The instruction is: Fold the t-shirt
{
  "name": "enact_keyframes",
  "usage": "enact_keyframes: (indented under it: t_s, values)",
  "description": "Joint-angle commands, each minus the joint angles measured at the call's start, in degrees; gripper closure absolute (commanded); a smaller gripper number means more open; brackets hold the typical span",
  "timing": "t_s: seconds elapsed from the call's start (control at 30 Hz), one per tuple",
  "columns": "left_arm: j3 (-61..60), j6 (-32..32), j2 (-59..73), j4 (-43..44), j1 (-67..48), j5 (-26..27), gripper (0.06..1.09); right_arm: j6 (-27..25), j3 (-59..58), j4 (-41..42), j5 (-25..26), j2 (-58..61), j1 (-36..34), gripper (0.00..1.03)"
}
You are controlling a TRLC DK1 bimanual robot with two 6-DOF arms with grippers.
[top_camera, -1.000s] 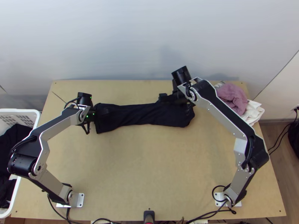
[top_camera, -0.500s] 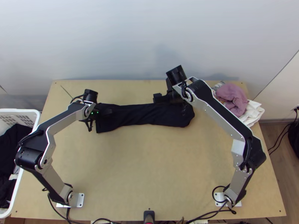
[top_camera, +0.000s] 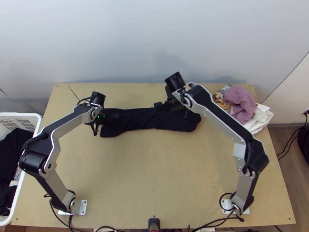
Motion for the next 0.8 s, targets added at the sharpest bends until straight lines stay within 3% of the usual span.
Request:
enact_keyframes:
  t_s: [0.0,0.23,0.77]
  values:
    - [0.8,-0.1,-6.3,-0.1,-0.2,-0.8,1.05,-0.9,1.6,-0.5,-1.7,6.1,2.1,0.04]
    - [1.9,-0.6,-10.9,-0.6,0.2,-0.2,1.05,1.5,6.4,-0.8,-1.8,16.3,1.7,0.07]
    - [5.6,-3.7,-13.2,-2.2,-0.7,0.9,1.05,2.0,10.1,-4.3,-1.8,25.7,2.2,0.07]
